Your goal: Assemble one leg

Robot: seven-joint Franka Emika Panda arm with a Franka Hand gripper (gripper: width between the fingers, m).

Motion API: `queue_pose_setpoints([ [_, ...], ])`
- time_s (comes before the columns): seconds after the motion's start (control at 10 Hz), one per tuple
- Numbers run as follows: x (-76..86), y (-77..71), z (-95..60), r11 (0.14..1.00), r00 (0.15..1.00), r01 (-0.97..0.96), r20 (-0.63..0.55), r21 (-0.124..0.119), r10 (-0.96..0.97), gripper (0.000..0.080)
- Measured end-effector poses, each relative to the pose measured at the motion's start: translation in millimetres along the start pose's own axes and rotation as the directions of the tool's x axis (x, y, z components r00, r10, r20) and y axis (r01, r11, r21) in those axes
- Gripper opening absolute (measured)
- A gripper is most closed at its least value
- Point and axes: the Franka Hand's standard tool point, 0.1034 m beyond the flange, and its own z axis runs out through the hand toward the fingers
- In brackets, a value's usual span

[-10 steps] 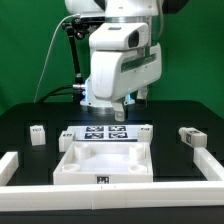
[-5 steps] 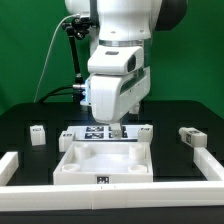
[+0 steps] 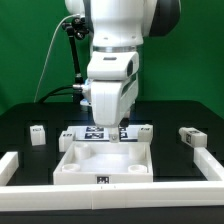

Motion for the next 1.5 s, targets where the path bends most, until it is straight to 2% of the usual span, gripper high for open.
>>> queue_pose_setpoints([
  [0.1, -3.0, -3.1, 10.7, 1.000, 1.000, 0.023, 0.001, 0.013, -0.023, 0.0650],
  [0.4, -9.8, -15.2, 34.2, 0.999, 1.000, 0.021, -0.004, 0.031, -0.021, 0.0650],
  [0.6, -10.2, -18.8, 40.2, 0.999, 1.000, 0.011, -0.003, 0.043, -0.011, 0.0650],
  [0.8, -10.3, -19.0, 40.8, 0.999, 1.000, -0.001, -0.002, 0.043, 0.001, 0.0650],
  [1.0, -10.3, -19.2, 41.0, 0.999, 1.000, -0.001, -0.002, 0.044, 0.001, 0.0389],
  [1.1, -10.3, -19.2, 41.1, 0.999, 1.000, -0.001, -0.002, 0.044, 0.001, 0.0389],
  [1.2, -10.3, -19.2, 41.1, 0.999, 1.000, -0.001, -0.002, 0.044, 0.001, 0.0205],
  [1.3, -10.2, -19.0, 41.0, 0.999, 1.000, -0.001, -0.002, 0.044, 0.001, 0.0079],
  [1.5, -9.7, -16.2, 39.7, 0.999, 1.000, -0.001, -0.005, 0.032, 0.001, 0.0065],
])
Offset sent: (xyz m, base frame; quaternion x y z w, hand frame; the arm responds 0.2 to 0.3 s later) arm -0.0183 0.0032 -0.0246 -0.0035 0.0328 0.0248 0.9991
